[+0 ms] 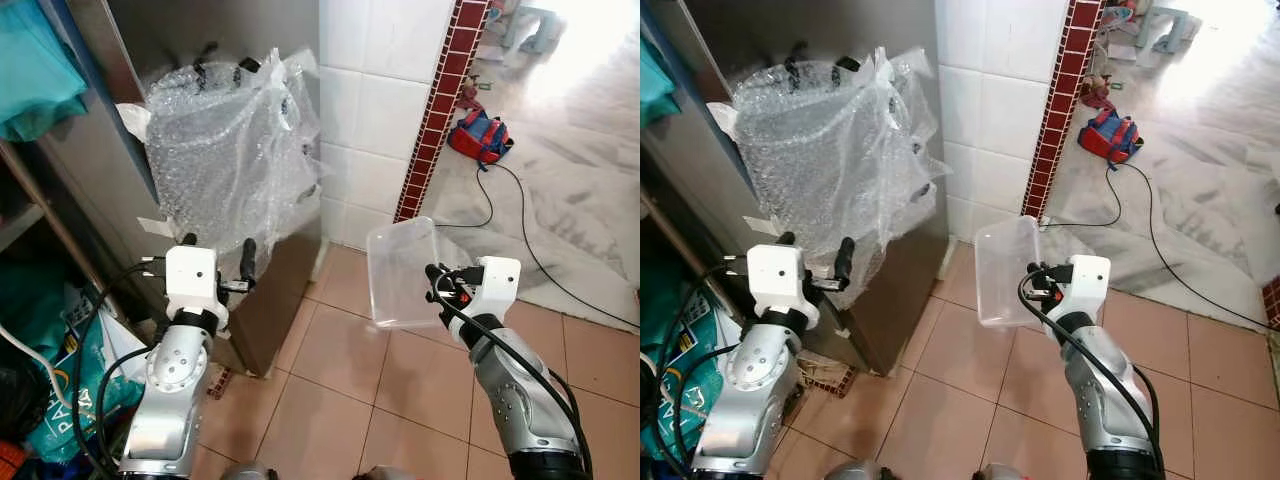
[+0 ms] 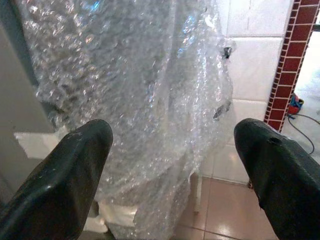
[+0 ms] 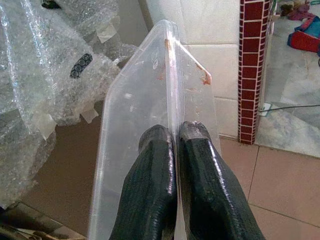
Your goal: Restocking fridge
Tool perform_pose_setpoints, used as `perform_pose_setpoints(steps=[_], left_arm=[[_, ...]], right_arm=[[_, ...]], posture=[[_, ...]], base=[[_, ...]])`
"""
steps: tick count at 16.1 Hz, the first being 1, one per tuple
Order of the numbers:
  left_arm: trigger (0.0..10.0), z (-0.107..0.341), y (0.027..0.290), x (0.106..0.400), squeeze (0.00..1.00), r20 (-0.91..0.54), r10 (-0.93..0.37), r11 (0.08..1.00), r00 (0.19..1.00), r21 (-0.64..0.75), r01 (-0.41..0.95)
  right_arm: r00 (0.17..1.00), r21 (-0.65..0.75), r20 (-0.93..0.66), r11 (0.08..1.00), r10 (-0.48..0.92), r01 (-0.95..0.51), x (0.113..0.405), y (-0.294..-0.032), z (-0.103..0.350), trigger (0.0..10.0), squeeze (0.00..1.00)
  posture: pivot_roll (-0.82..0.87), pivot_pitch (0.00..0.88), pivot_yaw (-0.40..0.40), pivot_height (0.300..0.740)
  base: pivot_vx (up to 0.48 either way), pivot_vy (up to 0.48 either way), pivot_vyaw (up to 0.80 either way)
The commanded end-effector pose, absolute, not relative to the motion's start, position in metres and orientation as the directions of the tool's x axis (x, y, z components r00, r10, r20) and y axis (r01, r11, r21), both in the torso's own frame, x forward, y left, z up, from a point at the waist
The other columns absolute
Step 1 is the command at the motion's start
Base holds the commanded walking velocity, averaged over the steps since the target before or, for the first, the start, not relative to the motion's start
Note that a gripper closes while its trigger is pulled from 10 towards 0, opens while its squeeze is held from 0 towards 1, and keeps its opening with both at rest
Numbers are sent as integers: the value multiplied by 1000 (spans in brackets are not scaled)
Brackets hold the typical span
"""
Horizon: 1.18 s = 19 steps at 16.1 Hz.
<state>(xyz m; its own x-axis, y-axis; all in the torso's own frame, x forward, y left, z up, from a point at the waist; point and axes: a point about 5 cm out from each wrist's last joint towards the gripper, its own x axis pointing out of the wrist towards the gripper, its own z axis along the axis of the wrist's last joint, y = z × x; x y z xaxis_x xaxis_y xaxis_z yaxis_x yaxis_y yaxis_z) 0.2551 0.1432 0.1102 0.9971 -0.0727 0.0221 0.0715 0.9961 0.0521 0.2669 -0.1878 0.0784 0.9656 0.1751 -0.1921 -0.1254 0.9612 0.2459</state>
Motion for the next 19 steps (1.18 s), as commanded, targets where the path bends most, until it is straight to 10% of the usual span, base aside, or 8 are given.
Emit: perform_pose_setpoints(steps=[1,19], left_arm=[[10000,109,146,253,0,8,-61,996,998,59,60],[10000,107,136,244,0,28,-150,986,988,83,147]], right_arm=[[969,243,-168,960,181,-137,268,-186,83,10000,0],[965,252,-186,958,186,-136,267,-184,79,10000,0]], posture=[[16,6,18,740],[19,9,15,740]], base=[[0,461,0],[133,75,0]])
